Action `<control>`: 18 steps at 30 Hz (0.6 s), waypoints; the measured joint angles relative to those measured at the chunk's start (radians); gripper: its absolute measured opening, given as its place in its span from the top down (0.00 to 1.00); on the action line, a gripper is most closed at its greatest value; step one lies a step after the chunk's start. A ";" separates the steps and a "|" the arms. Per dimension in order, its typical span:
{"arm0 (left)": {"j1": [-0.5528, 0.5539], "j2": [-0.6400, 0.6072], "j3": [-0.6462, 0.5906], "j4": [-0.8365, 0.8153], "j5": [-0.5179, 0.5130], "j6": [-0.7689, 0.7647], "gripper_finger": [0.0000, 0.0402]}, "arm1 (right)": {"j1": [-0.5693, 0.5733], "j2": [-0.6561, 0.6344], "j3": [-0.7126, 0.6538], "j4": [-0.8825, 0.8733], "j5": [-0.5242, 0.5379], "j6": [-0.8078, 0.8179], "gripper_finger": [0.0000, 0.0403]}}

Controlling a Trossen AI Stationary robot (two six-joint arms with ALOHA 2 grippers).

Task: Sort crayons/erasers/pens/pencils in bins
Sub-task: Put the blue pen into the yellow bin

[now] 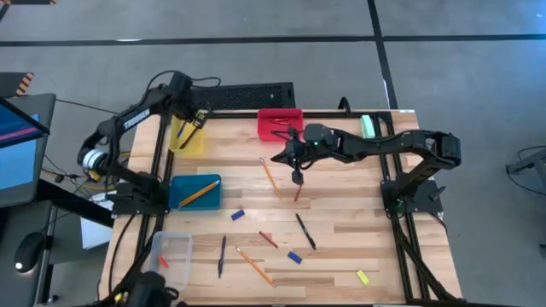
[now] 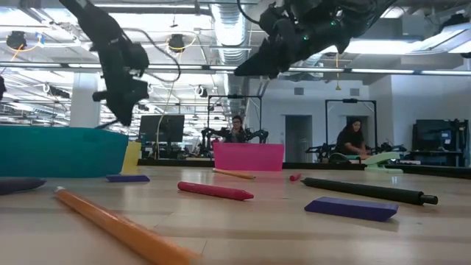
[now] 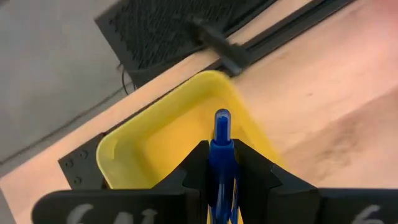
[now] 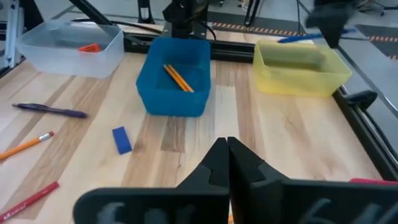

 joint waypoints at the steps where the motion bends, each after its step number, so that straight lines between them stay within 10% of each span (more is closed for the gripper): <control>1: 0.005 0.024 0.015 -0.007 0.004 0.002 0.90 | 0.004 0.000 0.000 -0.004 0.000 -0.007 0.98; 18: 0.026 0.208 0.086 -0.064 0.044 -0.007 0.89 | 0.031 0.000 0.000 -0.025 -0.001 -0.051 0.99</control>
